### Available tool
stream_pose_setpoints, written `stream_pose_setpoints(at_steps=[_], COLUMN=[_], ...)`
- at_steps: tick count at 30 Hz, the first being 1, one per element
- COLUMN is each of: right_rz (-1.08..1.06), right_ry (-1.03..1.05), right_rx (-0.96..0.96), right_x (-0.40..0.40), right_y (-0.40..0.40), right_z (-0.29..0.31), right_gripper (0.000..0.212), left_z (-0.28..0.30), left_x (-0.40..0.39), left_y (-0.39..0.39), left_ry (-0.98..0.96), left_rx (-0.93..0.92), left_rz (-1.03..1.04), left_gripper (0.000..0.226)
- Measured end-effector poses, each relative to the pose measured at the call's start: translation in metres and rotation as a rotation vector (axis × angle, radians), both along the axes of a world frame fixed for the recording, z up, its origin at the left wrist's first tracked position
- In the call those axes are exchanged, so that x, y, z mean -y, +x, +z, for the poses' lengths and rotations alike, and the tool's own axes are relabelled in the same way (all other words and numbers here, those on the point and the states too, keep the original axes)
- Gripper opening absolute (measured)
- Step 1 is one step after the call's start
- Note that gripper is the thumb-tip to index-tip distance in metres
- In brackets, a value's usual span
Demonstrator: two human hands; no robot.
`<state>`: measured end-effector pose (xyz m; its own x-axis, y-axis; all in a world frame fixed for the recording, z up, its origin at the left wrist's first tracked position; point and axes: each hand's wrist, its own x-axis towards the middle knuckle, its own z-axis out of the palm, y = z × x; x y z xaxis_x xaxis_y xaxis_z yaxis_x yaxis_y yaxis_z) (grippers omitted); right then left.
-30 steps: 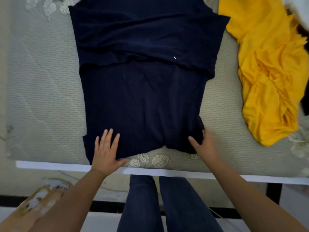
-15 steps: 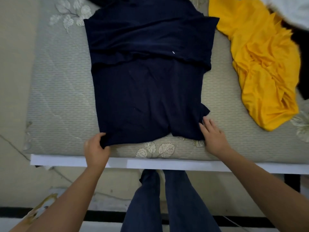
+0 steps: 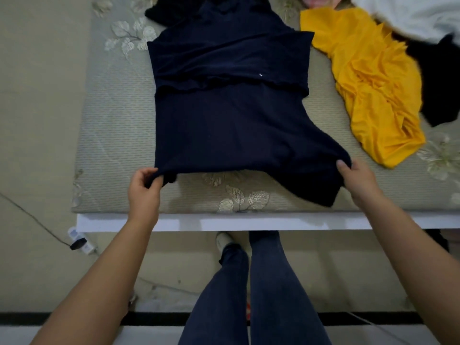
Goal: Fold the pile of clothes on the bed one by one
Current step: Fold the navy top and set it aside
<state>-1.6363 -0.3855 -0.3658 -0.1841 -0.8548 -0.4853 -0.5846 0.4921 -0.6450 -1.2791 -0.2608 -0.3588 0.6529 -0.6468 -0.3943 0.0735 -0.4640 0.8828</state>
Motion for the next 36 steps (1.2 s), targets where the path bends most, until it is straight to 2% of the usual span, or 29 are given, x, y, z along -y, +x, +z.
stream_pose_setpoints(at_steps=[2, 4, 7, 9, 12, 13, 15, 18, 20, 22, 25, 26, 28, 29, 31, 33, 35, 36], right_rz=[-0.102, -0.151, -0.103, -0.057, 0.032, 0.040, -0.039, -0.255, -0.309, -0.225, -0.041, 0.004, 0.099, 0.173, 0.389, 0.631, 0.836, 0.896], right_ry=[0.186, 0.327, 0.380, 0.375, 0.321, 0.286, 0.179, 0.044, 0.027, 0.080, 0.166, 0.166, 0.125, 0.075, -0.124, -0.327, -0.488, -0.507], right_rx=[0.043, 0.039, -0.117, -0.198, -0.259, -0.233, -0.104, 0.107, 0.139, 0.057, -0.230, -0.280, -0.282, -0.291, -0.437, -0.591, -0.673, -0.682], right_x=[-0.006, -0.014, -0.017, -0.020, -0.022, -0.020, -0.009, 0.026, 0.050, 0.061, 0.051, 0.045, 0.030, 0.020, -0.001, -0.021, -0.034, -0.037], right_y=[-0.012, -0.023, -0.025, -0.018, -0.005, -0.001, 0.009, 0.020, 0.025, 0.031, 0.036, 0.036, 0.035, 0.035, 0.037, 0.043, 0.051, 0.056], right_z=[-0.004, -0.012, -0.025, -0.034, -0.043, -0.043, -0.041, -0.031, -0.028, -0.031, -0.045, -0.049, -0.055, -0.056, -0.056, -0.061, -0.066, -0.068], right_gripper=[0.027, 0.026, 0.022, 0.033, 0.049, 0.051, 0.051, 0.048, 0.042, 0.036, 0.027, 0.023, 0.033, 0.040, 0.048, 0.050, 0.050, 0.051], left_z=[-0.008, -0.022, -0.050, -0.064, -0.071, -0.071, -0.068, -0.058, -0.053, -0.053, -0.068, -0.073, -0.080, -0.082, -0.083, -0.083, -0.084, -0.084], left_x=[-0.003, -0.013, -0.033, -0.042, -0.039, -0.034, -0.014, 0.031, 0.061, 0.077, 0.071, 0.064, 0.050, 0.044, 0.035, 0.029, 0.028, 0.030], left_y=[0.003, 0.011, 0.026, 0.033, 0.030, 0.027, 0.021, 0.021, 0.027, 0.030, 0.026, 0.026, 0.026, 0.026, 0.021, 0.014, 0.010, 0.009], left_ry=[0.045, 0.238, 0.583, 0.666, 0.650, 0.634, 0.551, 0.330, 0.213, 0.228, 0.362, 0.383, 0.382, 0.355, 0.281, 0.275, 0.299, 0.289], left_rx=[-0.146, -0.188, -0.115, -0.021, 0.083, 0.133, 0.147, 0.049, 0.022, 0.032, 0.067, 0.072, 0.068, 0.048, -0.013, 0.061, 0.172, 0.214], left_rz=[0.039, 0.021, -0.149, -0.243, -0.263, -0.250, -0.127, 0.067, 0.138, 0.096, -0.024, -0.039, -0.122, -0.180, -0.245, -0.322, -0.368, -0.376], left_gripper=[0.023, 0.022, 0.013, 0.022, 0.012, 0.016, 0.022, 0.024, 0.020, 0.019, 0.025, 0.029, 0.041, 0.050, 0.069, 0.081, 0.077, 0.068])
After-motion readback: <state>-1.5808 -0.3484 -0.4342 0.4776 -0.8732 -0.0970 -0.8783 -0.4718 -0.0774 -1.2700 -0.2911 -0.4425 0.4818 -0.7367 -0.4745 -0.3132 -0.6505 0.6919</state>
